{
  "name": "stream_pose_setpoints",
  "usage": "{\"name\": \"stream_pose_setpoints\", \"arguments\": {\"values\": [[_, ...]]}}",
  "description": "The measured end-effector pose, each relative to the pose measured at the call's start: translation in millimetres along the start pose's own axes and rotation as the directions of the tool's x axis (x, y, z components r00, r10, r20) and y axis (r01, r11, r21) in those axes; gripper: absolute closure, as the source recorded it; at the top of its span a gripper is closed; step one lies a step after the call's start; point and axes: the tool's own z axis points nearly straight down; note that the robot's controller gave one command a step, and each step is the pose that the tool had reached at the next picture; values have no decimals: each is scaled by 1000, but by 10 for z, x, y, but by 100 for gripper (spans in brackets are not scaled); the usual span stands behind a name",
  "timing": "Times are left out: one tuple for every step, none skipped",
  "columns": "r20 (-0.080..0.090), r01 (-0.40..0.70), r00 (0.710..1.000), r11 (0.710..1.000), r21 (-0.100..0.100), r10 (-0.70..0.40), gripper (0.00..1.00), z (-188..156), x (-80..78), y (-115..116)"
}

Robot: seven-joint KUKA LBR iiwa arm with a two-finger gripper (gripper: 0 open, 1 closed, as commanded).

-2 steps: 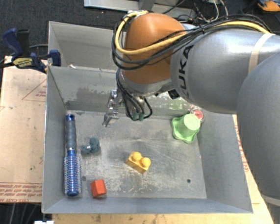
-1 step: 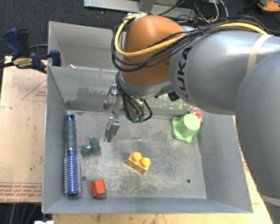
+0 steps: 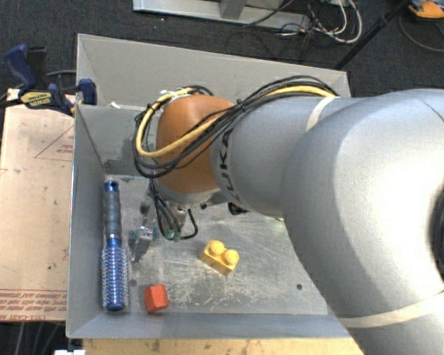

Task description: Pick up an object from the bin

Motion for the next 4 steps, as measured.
{"name": "stream_pose_setpoints", "arguments": {"values": [[10,-17,1000,1000,-9,17,0,26,-34,-428],[8,-110,994,994,1,110,0,21,-15,88],[7,-149,989,989,4,149,0,-233,-393,-813],[-2,42,999,999,4,-42,0,-237,151,-1351]]}}
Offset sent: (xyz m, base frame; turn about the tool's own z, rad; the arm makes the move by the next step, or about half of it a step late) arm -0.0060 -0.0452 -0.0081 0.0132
